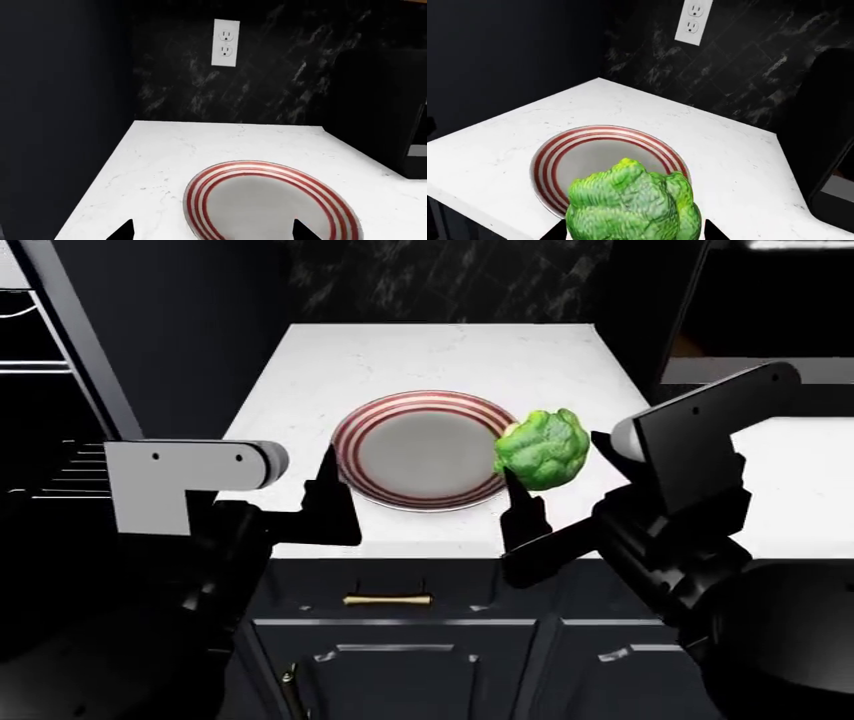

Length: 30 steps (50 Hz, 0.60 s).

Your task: Place the broccoli on the top rack of the oven.

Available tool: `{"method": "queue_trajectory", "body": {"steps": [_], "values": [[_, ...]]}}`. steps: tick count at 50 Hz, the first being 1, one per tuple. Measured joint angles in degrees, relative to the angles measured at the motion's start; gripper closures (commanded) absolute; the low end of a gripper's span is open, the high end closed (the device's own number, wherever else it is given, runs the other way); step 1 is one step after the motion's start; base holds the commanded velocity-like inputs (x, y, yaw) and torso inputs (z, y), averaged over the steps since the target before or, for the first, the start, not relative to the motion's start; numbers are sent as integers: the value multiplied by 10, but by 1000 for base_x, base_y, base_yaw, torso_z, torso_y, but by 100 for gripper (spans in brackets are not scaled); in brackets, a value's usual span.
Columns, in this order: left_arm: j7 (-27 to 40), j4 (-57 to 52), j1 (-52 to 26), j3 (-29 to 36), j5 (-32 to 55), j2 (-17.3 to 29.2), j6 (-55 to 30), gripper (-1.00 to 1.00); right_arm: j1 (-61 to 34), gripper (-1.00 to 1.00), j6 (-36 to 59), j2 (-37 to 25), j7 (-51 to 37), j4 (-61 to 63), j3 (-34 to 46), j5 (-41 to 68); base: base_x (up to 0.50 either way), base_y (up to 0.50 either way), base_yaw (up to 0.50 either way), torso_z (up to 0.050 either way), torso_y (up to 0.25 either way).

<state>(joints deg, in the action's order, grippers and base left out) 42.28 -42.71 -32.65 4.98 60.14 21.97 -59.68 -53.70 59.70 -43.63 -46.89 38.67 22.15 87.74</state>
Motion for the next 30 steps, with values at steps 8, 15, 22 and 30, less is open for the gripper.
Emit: {"method": "queue_trajectory", "body": {"steps": [8, 15, 22, 30], "values": [[1, 2, -2, 3, 1, 1, 1, -100, 1, 100, -1, -4, -2, 3, 0, 0, -261, 0, 0, 0, 0], [1, 3, -3, 5, 2, 2, 3, -100, 0, 100, -2, -6, -3, 5, 0, 1, -261, 0, 0, 0, 0], [2, 3, -3, 5, 3, 3, 6, -100, -1, 100, -2, -8, -5, 7, 0, 2, -262, 0, 0, 0, 0], [2, 4, -2, 6, 4, 5, 9, -100, -2, 100, -3, -10, -7, 11, 1, 3, -258, 0, 0, 0, 0]]}}
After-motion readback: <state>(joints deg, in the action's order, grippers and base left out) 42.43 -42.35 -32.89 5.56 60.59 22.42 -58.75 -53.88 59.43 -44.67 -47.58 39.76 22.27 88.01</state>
